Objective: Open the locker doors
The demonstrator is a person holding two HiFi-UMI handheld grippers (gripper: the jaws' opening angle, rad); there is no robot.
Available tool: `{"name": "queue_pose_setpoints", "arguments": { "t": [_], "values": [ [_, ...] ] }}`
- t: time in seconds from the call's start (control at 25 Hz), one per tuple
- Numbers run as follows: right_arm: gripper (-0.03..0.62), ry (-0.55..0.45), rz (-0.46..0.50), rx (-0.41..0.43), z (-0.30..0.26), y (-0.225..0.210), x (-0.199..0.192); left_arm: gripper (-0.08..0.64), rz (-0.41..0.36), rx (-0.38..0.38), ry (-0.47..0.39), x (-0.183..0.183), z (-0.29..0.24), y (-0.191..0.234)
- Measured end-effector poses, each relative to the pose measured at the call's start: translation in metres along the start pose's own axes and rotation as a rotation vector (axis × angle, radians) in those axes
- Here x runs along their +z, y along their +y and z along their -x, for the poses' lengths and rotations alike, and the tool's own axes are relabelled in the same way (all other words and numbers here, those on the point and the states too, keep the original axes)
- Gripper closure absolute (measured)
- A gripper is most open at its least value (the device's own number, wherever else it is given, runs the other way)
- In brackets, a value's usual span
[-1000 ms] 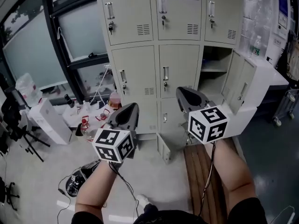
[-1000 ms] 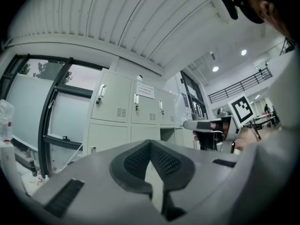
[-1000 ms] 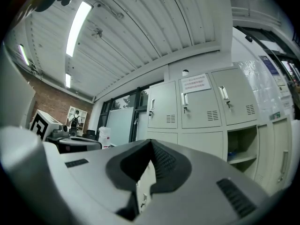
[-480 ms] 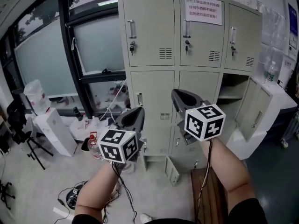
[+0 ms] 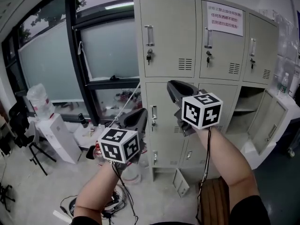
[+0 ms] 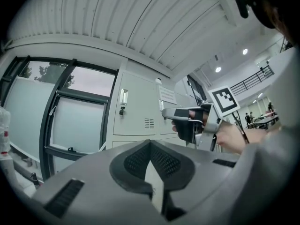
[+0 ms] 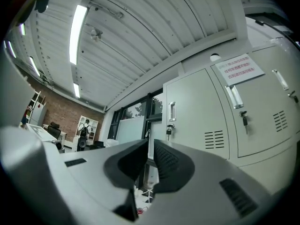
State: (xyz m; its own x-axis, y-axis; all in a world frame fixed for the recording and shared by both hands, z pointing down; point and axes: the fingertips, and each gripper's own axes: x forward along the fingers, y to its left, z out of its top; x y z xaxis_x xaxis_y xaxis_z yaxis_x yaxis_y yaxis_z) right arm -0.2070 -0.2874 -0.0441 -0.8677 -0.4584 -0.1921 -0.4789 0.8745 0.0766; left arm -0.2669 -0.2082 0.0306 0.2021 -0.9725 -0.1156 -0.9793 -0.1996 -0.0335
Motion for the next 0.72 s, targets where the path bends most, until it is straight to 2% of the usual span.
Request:
{"name": "queue_pose_setpoints", "arguments": {
  "t": [0.36,0.72],
  "values": [
    [0.515,-0.028,0.048,-0.02,-0.082,-0.001,0.017,0.561,0.0,-0.024,0.016,0.01,-0.021,0.049],
    [0.465,-0.044,0.098,-0.057,-0.127,-0.016,0.036,0.561,0.006,-0.045,0.009,0.014,-0.029,0.065]
  ]
}}
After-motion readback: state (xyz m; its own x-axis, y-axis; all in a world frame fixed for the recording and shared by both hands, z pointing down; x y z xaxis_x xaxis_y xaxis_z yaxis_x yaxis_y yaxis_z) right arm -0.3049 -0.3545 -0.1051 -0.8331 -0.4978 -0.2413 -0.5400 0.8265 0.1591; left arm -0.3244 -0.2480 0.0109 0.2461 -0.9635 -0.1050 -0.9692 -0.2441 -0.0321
